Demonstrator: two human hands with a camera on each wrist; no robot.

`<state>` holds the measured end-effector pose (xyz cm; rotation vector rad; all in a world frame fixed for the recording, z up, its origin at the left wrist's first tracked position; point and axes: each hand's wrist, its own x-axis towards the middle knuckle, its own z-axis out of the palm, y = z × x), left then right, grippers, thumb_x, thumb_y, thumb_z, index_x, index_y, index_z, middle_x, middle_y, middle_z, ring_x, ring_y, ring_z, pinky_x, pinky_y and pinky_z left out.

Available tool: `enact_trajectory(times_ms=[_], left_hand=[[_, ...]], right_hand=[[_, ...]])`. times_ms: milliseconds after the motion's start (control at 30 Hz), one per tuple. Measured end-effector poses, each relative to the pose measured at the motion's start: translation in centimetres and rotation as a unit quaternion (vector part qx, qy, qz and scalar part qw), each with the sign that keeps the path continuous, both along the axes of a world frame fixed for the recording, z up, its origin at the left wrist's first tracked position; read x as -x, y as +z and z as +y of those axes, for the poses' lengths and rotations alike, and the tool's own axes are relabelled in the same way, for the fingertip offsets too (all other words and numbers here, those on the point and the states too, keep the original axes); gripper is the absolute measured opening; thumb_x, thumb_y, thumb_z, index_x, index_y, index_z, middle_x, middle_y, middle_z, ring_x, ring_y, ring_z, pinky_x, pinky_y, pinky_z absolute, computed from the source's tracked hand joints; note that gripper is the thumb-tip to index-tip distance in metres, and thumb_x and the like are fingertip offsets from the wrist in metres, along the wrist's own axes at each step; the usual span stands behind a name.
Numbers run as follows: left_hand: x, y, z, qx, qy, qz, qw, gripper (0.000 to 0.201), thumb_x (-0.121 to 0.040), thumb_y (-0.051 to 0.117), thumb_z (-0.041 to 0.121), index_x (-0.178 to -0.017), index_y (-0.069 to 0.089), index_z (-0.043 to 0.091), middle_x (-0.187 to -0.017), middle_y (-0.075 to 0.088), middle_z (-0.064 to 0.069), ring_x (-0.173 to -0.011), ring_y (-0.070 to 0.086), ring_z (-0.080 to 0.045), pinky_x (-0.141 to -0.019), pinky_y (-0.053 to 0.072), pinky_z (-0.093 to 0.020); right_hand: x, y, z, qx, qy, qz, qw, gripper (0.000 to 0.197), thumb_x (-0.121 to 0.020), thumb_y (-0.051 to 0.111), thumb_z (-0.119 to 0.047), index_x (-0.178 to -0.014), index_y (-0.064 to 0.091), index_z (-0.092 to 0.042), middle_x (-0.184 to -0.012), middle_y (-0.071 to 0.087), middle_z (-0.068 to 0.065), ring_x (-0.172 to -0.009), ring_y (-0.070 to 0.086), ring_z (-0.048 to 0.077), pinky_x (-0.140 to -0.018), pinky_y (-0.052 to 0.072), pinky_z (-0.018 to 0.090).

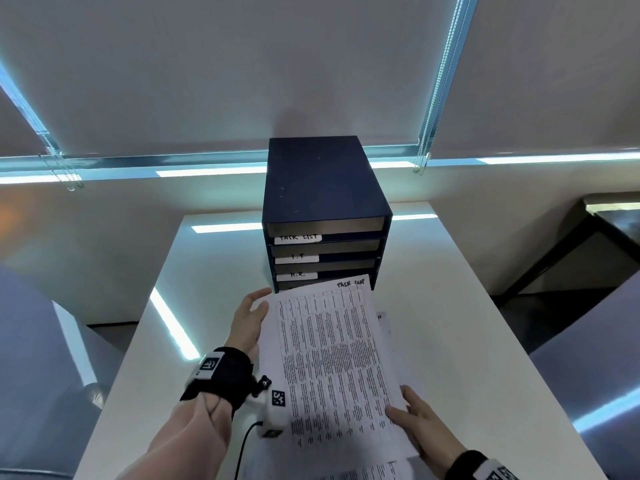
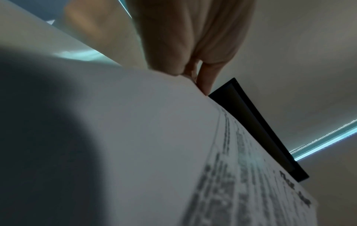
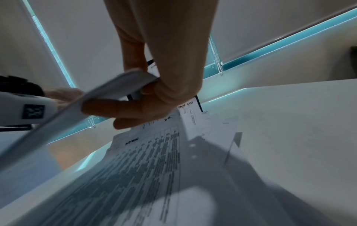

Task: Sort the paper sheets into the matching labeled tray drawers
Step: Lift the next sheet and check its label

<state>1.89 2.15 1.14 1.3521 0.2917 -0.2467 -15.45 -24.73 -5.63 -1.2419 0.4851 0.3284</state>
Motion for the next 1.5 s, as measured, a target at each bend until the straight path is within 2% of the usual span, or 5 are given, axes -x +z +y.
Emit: enact_trajectory(times_ms=[233, 800, 967, 1200, 1500], left_hand=[[-6.5, 3.3, -2.9, -0.067, -0.013, -0.023, 0.997, 0.019, -0.099, 0.042, 0.012, -0.110, 0.057, 0.015, -0.102, 0.064, -0.019, -0.078, 0.062, -0.026, -0.077, 0.053, -0.041], [-4.7, 4.5, -3.9, 0.001, -0.154, 0.029, 0.988, 0.027, -0.099, 0.046, 0.023, -0.124, 0.051, 0.014, -0.106, 0.070, -0.008, -0.080, 0.072, -0.030, -0.068, 0.060, -0.037], [-6.9, 3.1, -5.7, 0.043, -0.020, -0.006, 0.999, 0.026, -0.100, 0.045, 0.017, -0.123, 0.050, 0.007, -0.100, 0.069, -0.012, -0.067, 0.070, -0.022, -0.056, 0.058, -0.024], [-11.9, 5.5, -7.8, 0.203, 0.039, -0.025, 0.978, 0.018, -0.091, 0.041, -0.016, -0.090, 0.054, -0.003, -0.088, 0.061, -0.019, -0.090, 0.061, -0.024, -0.093, 0.052, -0.036], [-7.6, 4.4, -5.0, -0.065, -0.024, -0.075, 0.995, 0.014, -0.095, 0.054, 0.014, -0.102, 0.061, 0.004, -0.083, 0.067, -0.007, -0.067, 0.063, -0.013, -0.061, 0.056, -0.020]], right_hand=[[-4.3, 4.9, -1.3, 0.030, -0.035, -0.033, 0.998, 0.033, -0.094, 0.054, -0.009, -0.127, 0.052, -0.009, -0.118, 0.068, 0.013, -0.100, 0.067, 0.033, -0.082, 0.055, 0.043], [-22.2, 13.1, -1.3, 0.094, -0.036, -0.116, 0.988, 0.024, -0.098, 0.042, -0.005, -0.115, 0.051, -0.019, -0.109, 0.065, 0.006, -0.089, 0.066, 0.021, -0.068, 0.056, 0.034], [-23.6, 11.8, -1.5, 0.067, -0.054, -0.059, 0.995, 0.015, -0.095, 0.054, -0.014, -0.110, 0.049, -0.010, -0.077, 0.060, 0.007, -0.038, 0.045, 0.011, -0.032, 0.030, 0.016], [-28.2, 12.4, 0.6, -0.210, -0.149, -0.088, 0.962, 0.020, -0.092, 0.037, 0.017, -0.093, 0.051, 0.002, -0.081, 0.059, 0.017, -0.083, 0.064, 0.026, -0.096, 0.052, 0.043], [-22.9, 10.7, 0.1, -0.083, 0.029, -0.054, 0.995, 0.024, -0.099, 0.045, -0.010, -0.116, 0.061, -0.005, -0.100, 0.069, 0.019, -0.081, 0.071, 0.027, -0.077, 0.060, 0.040]])
